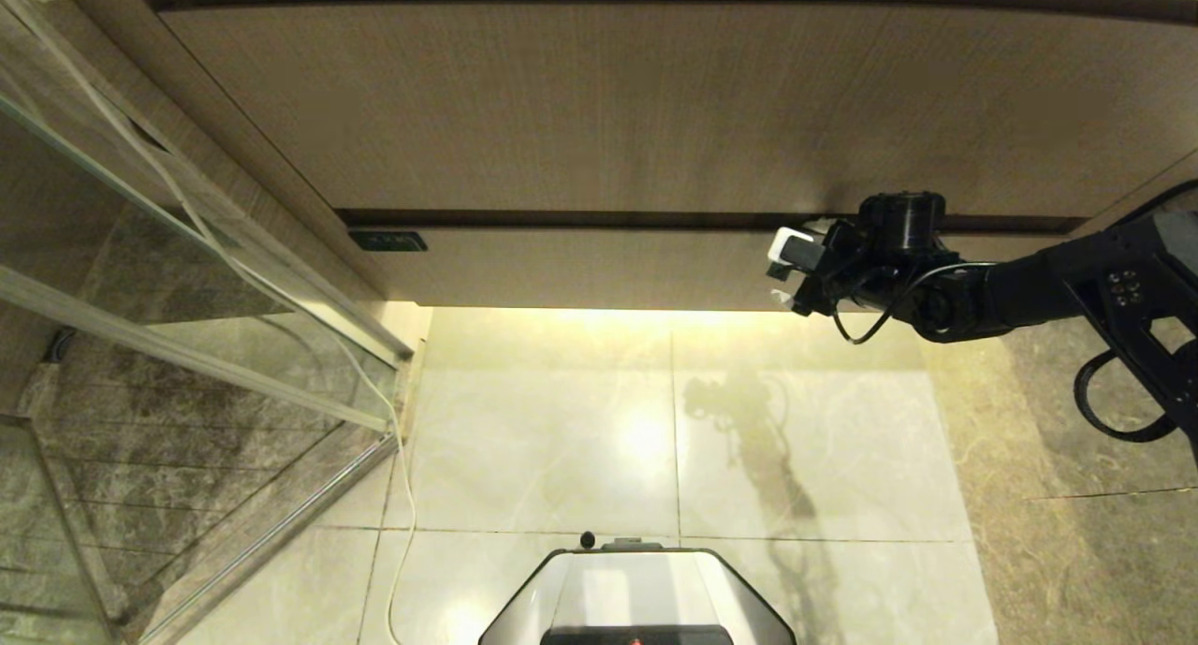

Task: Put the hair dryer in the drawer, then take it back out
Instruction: Pull open the drawer

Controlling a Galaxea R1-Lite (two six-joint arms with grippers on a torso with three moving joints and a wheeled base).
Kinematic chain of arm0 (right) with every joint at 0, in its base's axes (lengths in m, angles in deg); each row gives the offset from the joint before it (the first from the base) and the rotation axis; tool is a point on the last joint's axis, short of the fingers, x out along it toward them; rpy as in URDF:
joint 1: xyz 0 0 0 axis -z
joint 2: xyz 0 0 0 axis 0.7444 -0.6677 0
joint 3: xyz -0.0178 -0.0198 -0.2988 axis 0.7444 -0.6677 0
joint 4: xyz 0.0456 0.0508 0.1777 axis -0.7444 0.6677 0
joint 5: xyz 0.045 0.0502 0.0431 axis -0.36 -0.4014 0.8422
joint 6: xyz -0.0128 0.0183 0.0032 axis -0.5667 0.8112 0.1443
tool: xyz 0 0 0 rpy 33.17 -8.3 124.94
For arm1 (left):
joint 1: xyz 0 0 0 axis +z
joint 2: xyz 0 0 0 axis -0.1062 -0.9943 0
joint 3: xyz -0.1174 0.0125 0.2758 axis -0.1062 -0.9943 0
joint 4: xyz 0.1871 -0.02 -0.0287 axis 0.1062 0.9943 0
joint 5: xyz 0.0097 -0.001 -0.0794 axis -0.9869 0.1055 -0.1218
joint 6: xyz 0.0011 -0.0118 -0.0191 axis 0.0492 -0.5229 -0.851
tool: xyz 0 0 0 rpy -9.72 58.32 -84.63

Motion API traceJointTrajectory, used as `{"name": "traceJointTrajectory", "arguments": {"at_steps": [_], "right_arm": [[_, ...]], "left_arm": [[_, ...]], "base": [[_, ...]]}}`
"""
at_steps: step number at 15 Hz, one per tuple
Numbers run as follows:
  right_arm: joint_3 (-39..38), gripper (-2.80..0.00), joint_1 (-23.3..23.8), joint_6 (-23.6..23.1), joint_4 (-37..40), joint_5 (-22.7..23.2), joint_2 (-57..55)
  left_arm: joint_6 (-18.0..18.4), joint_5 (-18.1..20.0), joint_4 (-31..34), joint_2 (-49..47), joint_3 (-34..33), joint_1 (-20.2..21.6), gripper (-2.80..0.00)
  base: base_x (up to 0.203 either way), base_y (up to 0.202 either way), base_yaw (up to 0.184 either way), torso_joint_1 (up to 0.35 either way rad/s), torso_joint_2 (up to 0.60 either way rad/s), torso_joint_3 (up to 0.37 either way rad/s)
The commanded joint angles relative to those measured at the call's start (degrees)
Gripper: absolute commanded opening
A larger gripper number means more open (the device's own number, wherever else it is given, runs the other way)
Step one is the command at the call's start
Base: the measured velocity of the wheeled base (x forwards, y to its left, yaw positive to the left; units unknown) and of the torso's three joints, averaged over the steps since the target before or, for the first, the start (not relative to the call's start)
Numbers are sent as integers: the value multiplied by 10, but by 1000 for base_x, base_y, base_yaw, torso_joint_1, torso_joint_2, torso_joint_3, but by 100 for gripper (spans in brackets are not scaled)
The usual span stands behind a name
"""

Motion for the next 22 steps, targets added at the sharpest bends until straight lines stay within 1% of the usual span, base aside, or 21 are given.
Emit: {"name": "traceJointTrajectory", "arguments": {"at_steps": [1,3,5,9,15,20,22], "right_arm": [[-4,0,-2,-3,7,1,10],[-8,0,-5,-3,44,-1,17],[-46,0,-5,-1,60,-5,39],[-126,0,-5,4,66,-6,80],[-143,0,-18,12,74,-9,119],[-215,0,-20,6,95,1,255],[-250,0,-21,5,129,2,337]], "left_arm": [[0,0,0,0,0,0,-280],[0,0,0,0,-1,0,-280],[0,0,0,0,-1,0,-280],[0,0,0,0,-1,0,-280],[0,0,0,0,-1,0,-280],[0,0,0,0,0,0,-280],[0,0,0,0,0,0,-280]], "base": [[0,0,0,0,0,0],[0,0,0,0,0,0],[0,0,0,0,0,0],[0,0,0,0,0,0],[0,0,0,0,0,0],[0,0,0,0,0,0],[0,0,0,0,0,0]]}}
